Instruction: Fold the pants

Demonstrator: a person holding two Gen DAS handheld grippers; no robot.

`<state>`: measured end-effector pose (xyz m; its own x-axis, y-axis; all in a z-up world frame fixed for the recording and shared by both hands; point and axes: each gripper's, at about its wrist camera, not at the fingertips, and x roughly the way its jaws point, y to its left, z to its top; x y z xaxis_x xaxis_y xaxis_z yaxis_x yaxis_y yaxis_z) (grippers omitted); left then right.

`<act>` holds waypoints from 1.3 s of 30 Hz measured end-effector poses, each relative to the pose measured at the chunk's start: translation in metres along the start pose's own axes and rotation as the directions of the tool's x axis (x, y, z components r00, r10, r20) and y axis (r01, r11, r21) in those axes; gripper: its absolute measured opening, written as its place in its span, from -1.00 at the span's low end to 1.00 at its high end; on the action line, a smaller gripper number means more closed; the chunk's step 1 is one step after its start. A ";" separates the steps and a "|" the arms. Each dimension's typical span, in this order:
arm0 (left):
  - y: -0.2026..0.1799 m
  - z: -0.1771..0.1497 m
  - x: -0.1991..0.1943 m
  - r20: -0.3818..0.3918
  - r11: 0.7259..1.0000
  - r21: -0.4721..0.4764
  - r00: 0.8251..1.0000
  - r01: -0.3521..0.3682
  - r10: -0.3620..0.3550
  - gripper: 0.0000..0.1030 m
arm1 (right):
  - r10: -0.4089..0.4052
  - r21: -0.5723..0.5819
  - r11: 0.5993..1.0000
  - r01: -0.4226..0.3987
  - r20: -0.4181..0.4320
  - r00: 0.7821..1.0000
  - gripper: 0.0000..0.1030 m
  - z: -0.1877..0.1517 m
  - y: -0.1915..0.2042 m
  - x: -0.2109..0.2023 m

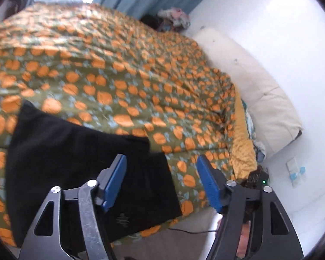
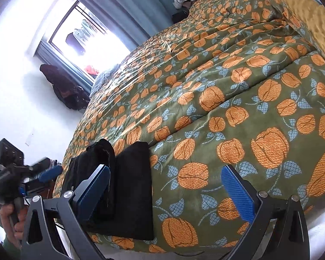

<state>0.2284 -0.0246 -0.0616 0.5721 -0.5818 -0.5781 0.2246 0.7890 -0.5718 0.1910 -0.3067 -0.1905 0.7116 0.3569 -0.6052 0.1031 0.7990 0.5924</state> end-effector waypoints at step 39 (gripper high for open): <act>0.091 -0.083 -0.012 -0.001 0.940 0.023 0.940 -0.341 0.341 0.14 | 0.055 -0.490 0.808 -0.328 -0.491 0.870 -0.80 -0.003 0.185 0.099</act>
<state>0.1761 0.0379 -0.1550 0.6136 -0.2776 -0.7392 0.0342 0.9446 -0.3264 0.2786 -0.1218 -0.1420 0.2833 0.5917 -0.7548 -0.4908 0.7656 0.4160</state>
